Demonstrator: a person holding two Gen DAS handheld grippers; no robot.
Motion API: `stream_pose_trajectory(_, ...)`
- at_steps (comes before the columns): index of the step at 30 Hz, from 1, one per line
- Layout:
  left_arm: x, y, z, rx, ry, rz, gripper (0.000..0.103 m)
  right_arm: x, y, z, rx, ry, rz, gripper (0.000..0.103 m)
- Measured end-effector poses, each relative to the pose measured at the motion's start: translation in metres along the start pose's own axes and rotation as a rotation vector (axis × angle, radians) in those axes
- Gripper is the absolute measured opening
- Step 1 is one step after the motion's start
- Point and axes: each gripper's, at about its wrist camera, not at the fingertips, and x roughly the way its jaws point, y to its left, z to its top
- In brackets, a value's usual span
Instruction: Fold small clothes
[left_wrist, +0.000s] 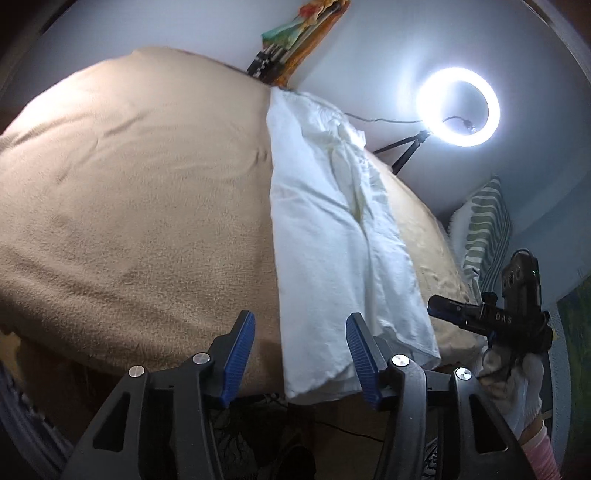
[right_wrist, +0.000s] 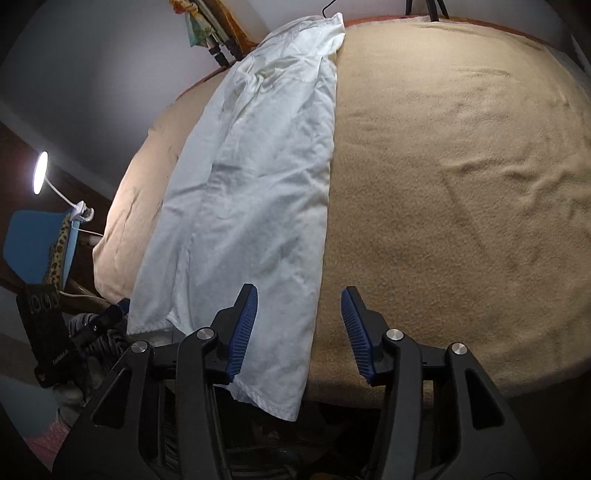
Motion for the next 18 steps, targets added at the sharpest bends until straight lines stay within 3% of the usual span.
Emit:
stream_pose_trajectory(2, 0.01, 0.0, 0.001, -0.006, 0.027, -0.017, 0.05, 0.007, 0.002, -0.004, -0.003, 0.015, -0.006, 0.05)
stream_pose_trajectory(4, 0.018, -0.001, 0.001, -0.01, 0.044, -0.037, 0.037, 0.012, 0.003, -0.008, -0.01, 0.029, -0.015, 0.047)
stream_pose_trajectory(6, 0.025, -0.002, 0.001, -0.006, 0.063, -0.056, 0.017, 0.014, 0.003, -0.009, -0.011, 0.031, 0.008, 0.022)
stream_pose_trajectory(8, 0.024, -0.006, 0.001, 0.013, 0.049, -0.04, 0.005, 0.013, 0.001, -0.009, 0.006, 0.021, 0.008, 0.013)
stream_pose_trajectory(14, 0.007, -0.02, 0.004, 0.102, 0.006, -0.013, 0.003, -0.026, -0.014, -0.016, 0.037, -0.079, 0.057, 0.008)
stream_pose_trajectory(18, 0.021, -0.019, -0.005, 0.147, 0.059, 0.037, 0.007, -0.005, -0.014, -0.024, 0.008, -0.006, -0.005, 0.01)
